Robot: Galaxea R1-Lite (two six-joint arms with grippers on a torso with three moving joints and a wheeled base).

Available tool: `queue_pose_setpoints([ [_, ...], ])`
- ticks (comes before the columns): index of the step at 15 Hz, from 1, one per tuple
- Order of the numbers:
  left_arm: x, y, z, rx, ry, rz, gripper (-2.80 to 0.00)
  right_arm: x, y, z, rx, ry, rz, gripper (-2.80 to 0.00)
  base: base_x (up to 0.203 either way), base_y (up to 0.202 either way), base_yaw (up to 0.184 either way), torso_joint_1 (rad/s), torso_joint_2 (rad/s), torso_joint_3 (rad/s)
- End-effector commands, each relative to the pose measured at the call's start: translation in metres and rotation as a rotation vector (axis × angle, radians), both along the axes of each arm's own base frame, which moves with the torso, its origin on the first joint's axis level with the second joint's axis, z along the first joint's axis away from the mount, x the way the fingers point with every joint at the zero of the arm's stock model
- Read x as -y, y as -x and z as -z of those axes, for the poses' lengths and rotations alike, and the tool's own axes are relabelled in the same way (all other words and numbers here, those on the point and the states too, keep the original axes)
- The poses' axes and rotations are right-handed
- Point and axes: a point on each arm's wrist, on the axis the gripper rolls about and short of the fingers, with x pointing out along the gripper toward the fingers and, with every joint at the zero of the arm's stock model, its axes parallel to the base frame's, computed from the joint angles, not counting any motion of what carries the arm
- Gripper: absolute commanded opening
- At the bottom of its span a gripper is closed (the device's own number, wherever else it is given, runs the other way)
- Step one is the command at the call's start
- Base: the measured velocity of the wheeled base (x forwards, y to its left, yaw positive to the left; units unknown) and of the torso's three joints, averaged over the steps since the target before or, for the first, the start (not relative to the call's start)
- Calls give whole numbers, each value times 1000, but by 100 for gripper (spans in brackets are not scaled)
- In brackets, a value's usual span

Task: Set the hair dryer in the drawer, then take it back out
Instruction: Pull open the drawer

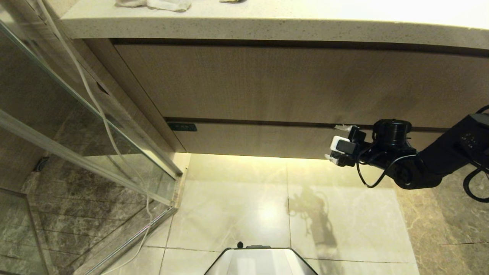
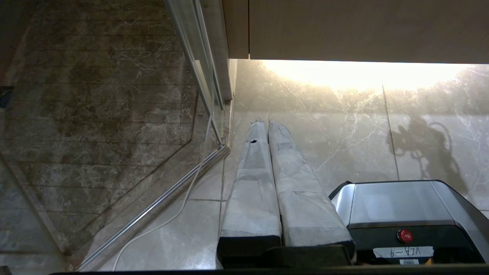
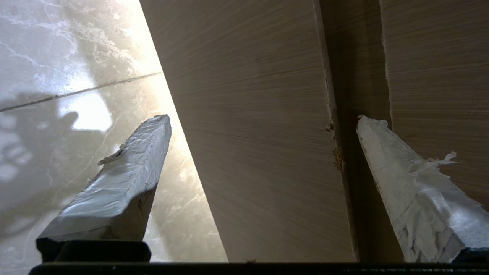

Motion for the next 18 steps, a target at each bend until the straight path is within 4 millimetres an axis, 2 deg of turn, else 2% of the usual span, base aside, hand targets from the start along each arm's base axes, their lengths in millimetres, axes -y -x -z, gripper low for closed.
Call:
queue_pose_setpoints([
  [1, 0, 0, 0, -1, 0, 0, -280, 2, -2, 4, -2, 6, 1, 0, 0, 0, 0, 0, 0, 0],
  [18, 0, 0, 0, -1, 0, 0, -280, 5, -20, 22, 56, 0, 8, 0, 0, 0, 0, 0, 0, 0],
])
